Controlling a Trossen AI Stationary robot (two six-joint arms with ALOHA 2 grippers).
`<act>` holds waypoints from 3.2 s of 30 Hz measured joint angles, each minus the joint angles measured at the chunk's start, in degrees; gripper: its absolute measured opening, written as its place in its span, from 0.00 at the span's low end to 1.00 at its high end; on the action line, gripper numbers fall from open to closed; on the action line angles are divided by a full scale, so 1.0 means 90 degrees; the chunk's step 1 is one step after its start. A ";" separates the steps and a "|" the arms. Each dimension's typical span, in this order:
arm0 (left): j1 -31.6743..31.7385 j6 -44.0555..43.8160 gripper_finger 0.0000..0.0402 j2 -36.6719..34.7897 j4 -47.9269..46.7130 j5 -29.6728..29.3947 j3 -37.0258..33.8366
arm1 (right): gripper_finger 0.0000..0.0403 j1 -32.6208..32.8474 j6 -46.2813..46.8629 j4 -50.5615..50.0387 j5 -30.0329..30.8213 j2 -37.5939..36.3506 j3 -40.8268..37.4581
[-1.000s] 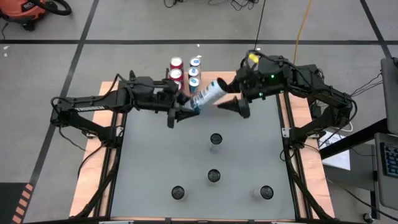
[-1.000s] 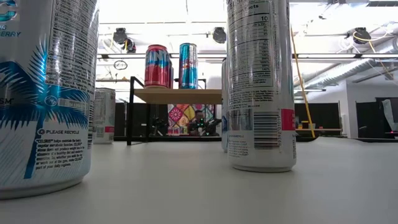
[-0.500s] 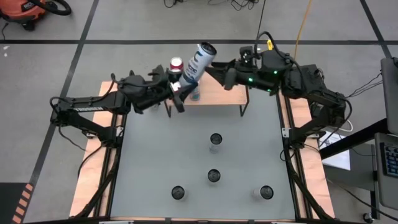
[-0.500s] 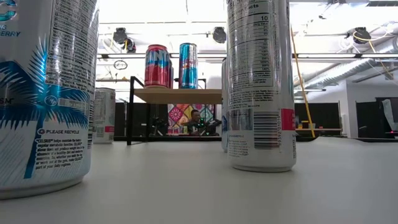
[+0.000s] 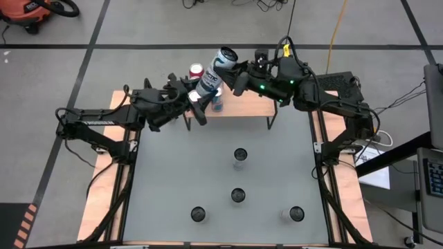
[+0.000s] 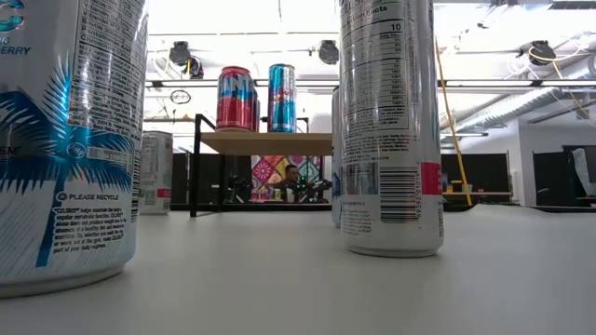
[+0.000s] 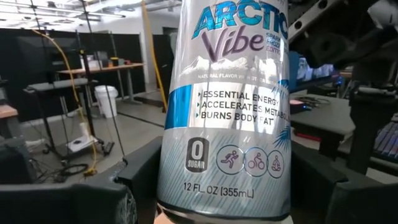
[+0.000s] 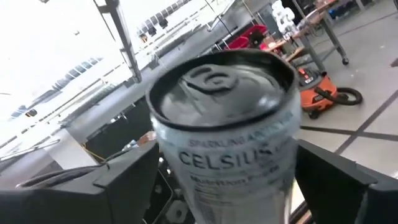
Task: Place canned beverage on shelf
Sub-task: Put the top right white-blue soda can on the shelf
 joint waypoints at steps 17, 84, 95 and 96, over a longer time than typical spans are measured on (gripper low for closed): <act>-0.0024 0.0172 0.63 0.0000 -0.0072 -0.0217 0.0000 | 0.58 0.0000 -0.0692 0.0316 0.0324 0.0117 -0.0002; -0.0219 -0.4066 0.93 -0.1163 -0.3567 -0.1557 -0.0002 | 0.56 -0.4634 -0.3235 -0.1332 -0.7721 0.0479 0.0000; -0.0219 -0.4396 0.93 -0.1163 -0.3841 -0.1434 -0.0005 | 0.56 -0.4698 -0.4230 -0.2008 -0.7959 0.1010 0.0000; -0.0219 -0.4396 0.93 -0.1163 -0.3843 -0.1432 -0.0005 | 0.56 -0.4726 -0.4296 -0.2097 -0.7993 0.1081 0.0000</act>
